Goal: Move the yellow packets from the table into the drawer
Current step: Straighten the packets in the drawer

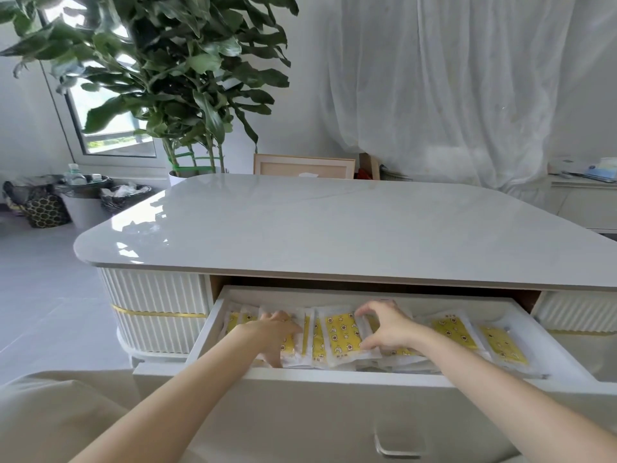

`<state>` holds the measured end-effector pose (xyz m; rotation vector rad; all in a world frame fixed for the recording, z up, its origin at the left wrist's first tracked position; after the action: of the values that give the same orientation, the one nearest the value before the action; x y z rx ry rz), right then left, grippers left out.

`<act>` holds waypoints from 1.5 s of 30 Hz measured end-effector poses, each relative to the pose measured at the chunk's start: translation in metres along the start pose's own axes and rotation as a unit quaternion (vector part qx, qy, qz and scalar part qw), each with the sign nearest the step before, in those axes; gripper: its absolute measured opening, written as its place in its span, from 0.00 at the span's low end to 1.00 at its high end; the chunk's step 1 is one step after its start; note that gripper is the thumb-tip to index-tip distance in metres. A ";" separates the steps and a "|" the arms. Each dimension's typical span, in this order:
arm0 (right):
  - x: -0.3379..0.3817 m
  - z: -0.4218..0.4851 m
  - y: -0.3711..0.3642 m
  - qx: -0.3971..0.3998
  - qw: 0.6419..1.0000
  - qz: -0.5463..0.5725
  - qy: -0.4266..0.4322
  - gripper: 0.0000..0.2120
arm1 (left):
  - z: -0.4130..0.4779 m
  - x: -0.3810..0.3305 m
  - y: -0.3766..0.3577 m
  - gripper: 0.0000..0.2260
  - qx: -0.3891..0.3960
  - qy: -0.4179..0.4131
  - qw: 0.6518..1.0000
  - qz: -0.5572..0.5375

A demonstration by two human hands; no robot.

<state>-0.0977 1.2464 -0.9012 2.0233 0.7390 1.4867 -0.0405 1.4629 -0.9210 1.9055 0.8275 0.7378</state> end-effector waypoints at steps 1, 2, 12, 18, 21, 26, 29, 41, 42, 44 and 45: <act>0.002 -0.002 -0.003 0.023 0.998 -0.056 0.016 0.33 | 0.001 0.001 -0.002 0.39 0.004 -0.005 1.000 0.011; 0.003 -0.002 -0.008 0.044 0.992 -0.114 0.029 0.36 | 0.003 0.003 -0.003 0.40 0.002 -0.008 1.000 0.016; 0.025 0.007 -0.019 0.081 0.954 -0.255 0.132 0.19 | 0.006 0.007 0.000 0.42 0.012 -0.005 0.999 0.034; 0.036 0.016 -0.040 0.096 0.940 -0.293 0.144 0.21 | 0.009 0.011 -0.006 0.43 0.016 -0.006 1.000 0.013; 0.033 0.021 -0.037 0.116 0.950 -0.266 0.114 0.26 | 0.009 0.010 -0.005 0.43 0.008 -0.013 1.000 0.010; 0.030 0.024 -0.036 0.131 0.952 -0.259 0.099 0.32 | 0.009 0.013 -0.005 0.43 0.011 -0.015 1.000 -0.014; 0.032 0.022 -0.038 0.117 0.952 -0.253 0.128 0.31 | 0.004 0.011 -0.001 0.42 -0.003 -0.003 0.999 -0.040; 0.051 -0.042 -0.003 -0.035 0.971 -0.165 0.167 0.15 | -0.063 -0.014 0.033 0.19 -0.236 0.073 0.958 -0.147; 0.056 -0.054 -0.002 -0.070 0.968 -0.162 0.181 0.14 | -0.071 -0.018 0.035 0.18 -0.273 0.085 0.945 -0.161; 0.063 -0.077 -0.004 -0.141 0.957 -0.159 0.198 0.13 | -0.085 -0.028 0.035 0.17 -0.337 0.116 0.915 -0.186; 0.062 -0.085 -0.008 -0.171 0.951 -0.157 0.203 0.13 | -0.091 -0.032 0.034 0.16 -0.363 0.132 0.902 -0.193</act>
<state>-0.1645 1.3026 -0.8422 1.2918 0.8477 1.7142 -0.1207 1.4704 -0.8583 0.9525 0.8959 0.9042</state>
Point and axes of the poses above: each hand's wrist, its own z-axis towards the middle knuckle, its own y-axis out of the back of the hand, x = y × z, the point moved 3 cm from there along z, towards the middle knuckle, and after that the axes turned 10 degrees about z, right-handed, at the moved point
